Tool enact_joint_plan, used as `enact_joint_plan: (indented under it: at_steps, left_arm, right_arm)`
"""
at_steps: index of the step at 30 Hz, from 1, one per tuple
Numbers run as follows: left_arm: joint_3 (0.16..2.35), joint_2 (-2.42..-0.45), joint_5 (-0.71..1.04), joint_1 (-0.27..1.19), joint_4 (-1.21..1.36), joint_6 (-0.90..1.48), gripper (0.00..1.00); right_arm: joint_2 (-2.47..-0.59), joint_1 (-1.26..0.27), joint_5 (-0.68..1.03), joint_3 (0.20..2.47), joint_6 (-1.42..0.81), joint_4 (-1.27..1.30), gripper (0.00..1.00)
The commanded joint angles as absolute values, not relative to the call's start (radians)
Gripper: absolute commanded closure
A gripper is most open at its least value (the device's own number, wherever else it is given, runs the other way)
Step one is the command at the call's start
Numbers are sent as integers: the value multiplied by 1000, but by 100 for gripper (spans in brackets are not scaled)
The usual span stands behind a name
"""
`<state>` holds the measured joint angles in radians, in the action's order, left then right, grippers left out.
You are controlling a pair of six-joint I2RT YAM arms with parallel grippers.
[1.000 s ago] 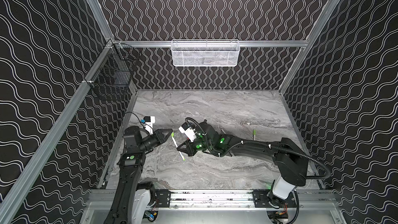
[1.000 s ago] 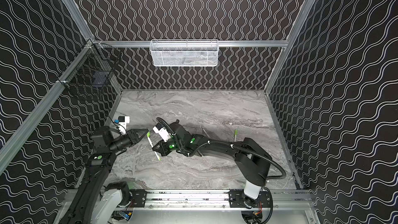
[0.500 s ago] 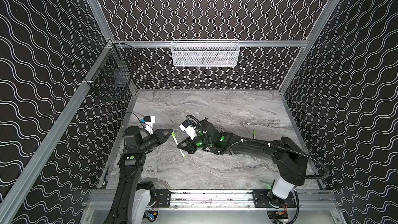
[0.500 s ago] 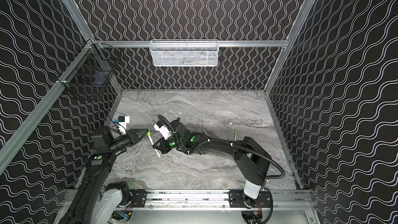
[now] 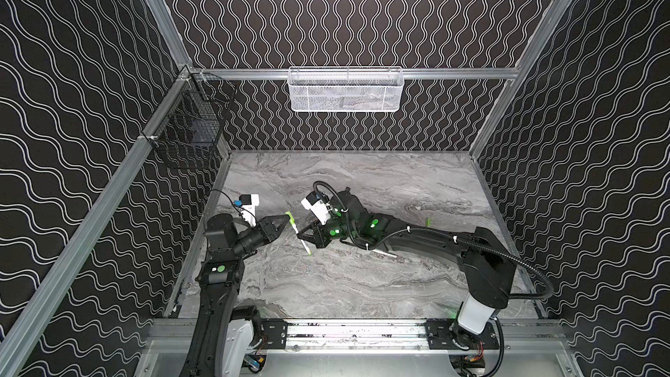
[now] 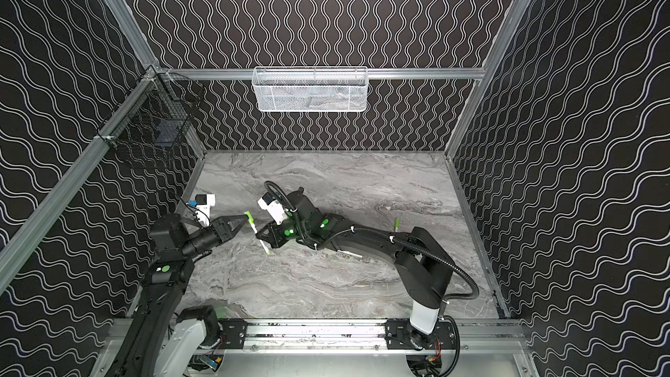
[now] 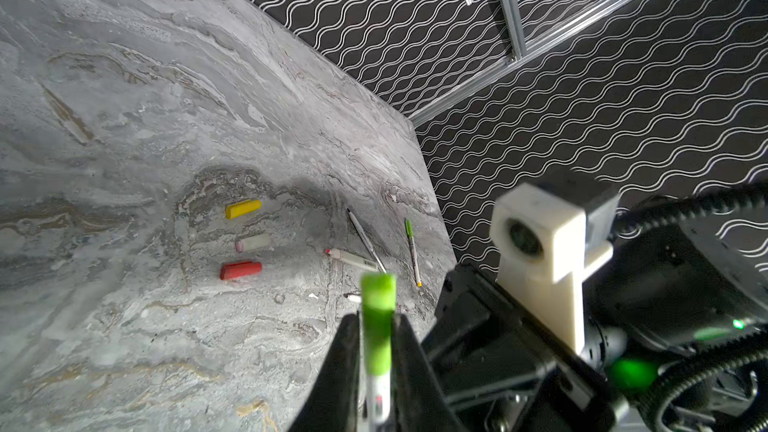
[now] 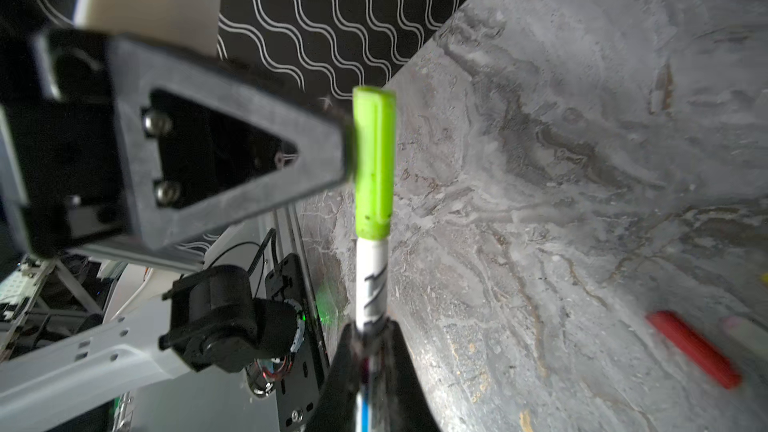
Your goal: Insert the pens into the pen caps
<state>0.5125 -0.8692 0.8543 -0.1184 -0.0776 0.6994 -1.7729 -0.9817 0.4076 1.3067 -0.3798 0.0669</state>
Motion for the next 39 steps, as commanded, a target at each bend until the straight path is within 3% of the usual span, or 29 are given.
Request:
enact_joint_plan:
  at_steps: [1,6,14,21,25,33,39]
  left_arm:
    - [515,-875,878,-115,-52,694,77]
    - [510,-882,884,-100,-37,701,66]
    - [470,-838,940,-90,96,760,31]
    - [402,-710,975,-22,324,864,16]
    - [414,-724,980,71,440,899,14]
    - [589,-804,853,376,185,624,15]
    - [656,-869,860,480,126,529,26]
  right_arm:
    - [-1779,-976,415,1346,-345,76,90]
    - [-1788,-974,426,1371,-337,67,90]
    - [-1704,-953,455,1316,-373,130,89]
    - [-1571,-901,564,1220,-517,221,88]
    - [-1490,-894,617,1169,-530,218,88]
    - [-1325,-894,625,1072,-536,219,88]
    - [-1247,-894,633,1048,-561,211,87]
